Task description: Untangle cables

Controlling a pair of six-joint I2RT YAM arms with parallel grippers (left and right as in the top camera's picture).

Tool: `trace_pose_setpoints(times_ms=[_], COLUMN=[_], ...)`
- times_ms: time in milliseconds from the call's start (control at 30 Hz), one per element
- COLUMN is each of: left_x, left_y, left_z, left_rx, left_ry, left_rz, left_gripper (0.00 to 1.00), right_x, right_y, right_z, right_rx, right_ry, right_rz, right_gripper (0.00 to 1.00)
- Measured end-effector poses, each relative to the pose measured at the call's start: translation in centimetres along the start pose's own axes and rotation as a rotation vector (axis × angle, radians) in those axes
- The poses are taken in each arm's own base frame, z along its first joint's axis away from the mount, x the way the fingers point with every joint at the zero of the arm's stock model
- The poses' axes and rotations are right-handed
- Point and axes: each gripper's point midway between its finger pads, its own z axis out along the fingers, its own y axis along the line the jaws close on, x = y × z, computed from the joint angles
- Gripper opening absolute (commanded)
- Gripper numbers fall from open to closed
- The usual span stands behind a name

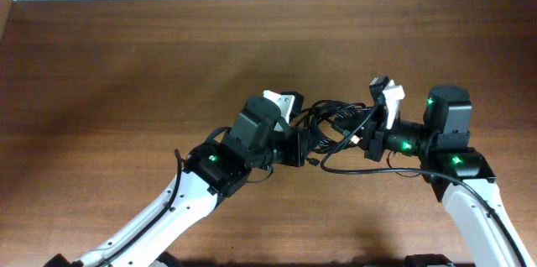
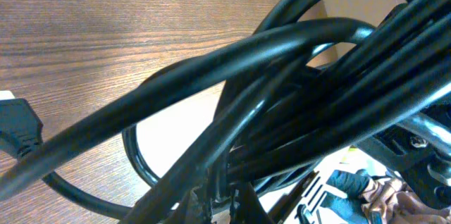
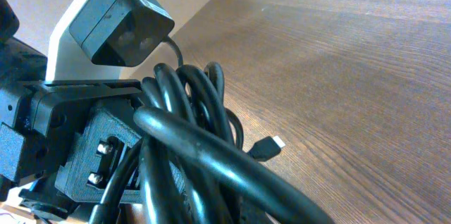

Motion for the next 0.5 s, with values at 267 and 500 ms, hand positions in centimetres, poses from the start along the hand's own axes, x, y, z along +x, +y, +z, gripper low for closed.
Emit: trace_pose_setpoints(times_ms=[267,500], left_x=[0.0,1.1], left_y=[0.1,0.2], left_z=[0.0,-1.3], left_rx=[-0.005,-0.027], left_ry=[-0.001,0.031], left_rz=[0.0,0.037], left_gripper=[0.0,0.0], right_x=[0.0,0.3], right_y=[0.0,0.5], right_z=[0.0,0.2], right_rx=[0.0,-0.026], right_ry=[0.0,0.011], right_rz=[-0.003,0.002], right_gripper=[0.04,0.04])
